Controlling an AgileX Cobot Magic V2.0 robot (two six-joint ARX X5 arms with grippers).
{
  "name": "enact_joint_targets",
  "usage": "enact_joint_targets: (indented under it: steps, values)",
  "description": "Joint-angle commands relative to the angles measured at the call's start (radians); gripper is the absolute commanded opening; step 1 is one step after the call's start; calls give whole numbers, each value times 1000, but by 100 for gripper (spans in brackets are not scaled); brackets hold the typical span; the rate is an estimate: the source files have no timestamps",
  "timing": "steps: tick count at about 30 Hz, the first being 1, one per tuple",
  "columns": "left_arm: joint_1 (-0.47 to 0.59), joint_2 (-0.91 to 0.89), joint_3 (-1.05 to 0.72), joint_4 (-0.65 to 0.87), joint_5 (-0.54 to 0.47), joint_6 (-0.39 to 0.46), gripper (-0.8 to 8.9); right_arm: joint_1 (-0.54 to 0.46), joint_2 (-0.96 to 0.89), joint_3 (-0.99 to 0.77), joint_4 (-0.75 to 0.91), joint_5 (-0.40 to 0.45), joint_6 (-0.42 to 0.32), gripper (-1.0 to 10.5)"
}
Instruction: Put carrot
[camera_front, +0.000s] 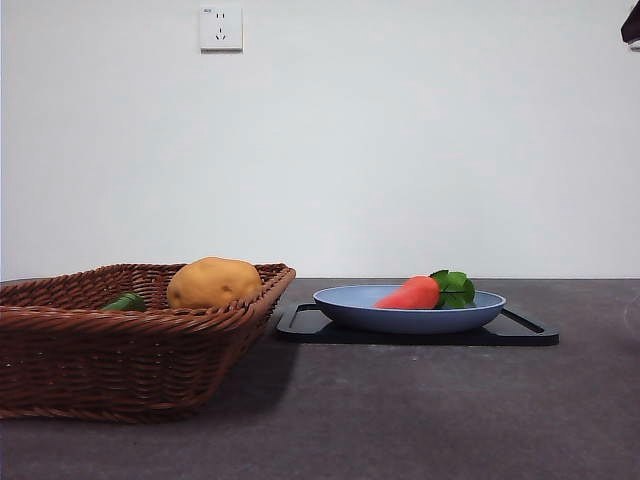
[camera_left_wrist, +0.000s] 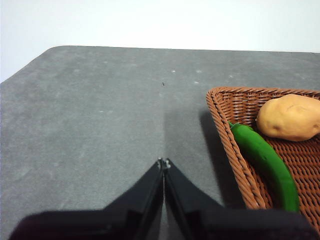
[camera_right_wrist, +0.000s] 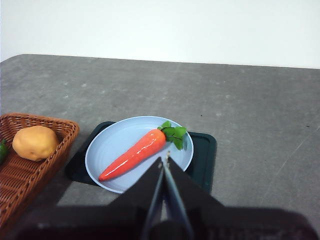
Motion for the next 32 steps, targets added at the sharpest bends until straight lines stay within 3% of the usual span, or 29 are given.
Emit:
enact_joint_targets:
  steps: [1,4,7,10,21,26,32]
  values:
    - [1,-4,-11,6,-1,-6,8,6,1,8,10,4,10,11]
    - [1,-4,-11,6,-1,-6,8,6,-15,8,-1,7,-5,11]
    - [1,-4,-11,6,-1,-6,8,-27,-84,8,-32,48,-108,11]
    - [1,-4,-11,6,-1,-6,8,-94,-172,0,-63,35,-104,11]
    - [1,-4,-11,6,-1,-6,8,-476,-422,-243,-33,-317,-114,11]
    - [1,-4,-11,6,-1,-6,8,-541,-457,-389,32,-385,-114,11]
    - [1,-4,-11,6,-1,-6,8,-550,-489,-503,100,-424,-114,11]
